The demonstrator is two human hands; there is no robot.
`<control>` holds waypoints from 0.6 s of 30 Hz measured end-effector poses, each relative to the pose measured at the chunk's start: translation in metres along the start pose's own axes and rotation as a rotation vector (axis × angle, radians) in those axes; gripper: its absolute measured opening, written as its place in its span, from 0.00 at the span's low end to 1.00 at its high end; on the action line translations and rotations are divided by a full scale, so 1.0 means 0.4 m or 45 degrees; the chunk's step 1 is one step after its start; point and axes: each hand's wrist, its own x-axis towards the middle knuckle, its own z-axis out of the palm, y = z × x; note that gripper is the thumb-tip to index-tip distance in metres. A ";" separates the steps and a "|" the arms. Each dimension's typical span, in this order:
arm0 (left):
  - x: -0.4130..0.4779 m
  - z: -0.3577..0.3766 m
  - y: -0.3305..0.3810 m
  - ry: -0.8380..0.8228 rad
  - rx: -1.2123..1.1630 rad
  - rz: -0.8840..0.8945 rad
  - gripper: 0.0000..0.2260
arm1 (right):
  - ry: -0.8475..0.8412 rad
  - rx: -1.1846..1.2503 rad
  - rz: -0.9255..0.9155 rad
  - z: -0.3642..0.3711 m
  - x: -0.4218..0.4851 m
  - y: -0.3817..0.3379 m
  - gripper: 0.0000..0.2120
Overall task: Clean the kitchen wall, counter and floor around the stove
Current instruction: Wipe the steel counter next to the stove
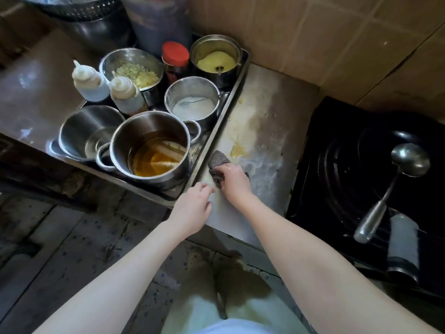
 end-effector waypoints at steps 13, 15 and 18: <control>0.107 0.000 0.011 -0.106 -0.014 0.227 0.16 | 0.684 0.277 0.903 -0.123 0.031 0.202 0.20; 0.119 0.000 0.013 -0.103 -0.028 0.231 0.16 | 0.657 0.243 0.888 -0.113 0.043 0.185 0.21; 0.144 -0.005 0.012 -0.089 -0.063 0.211 0.16 | 0.589 0.219 0.803 -0.091 0.077 0.150 0.23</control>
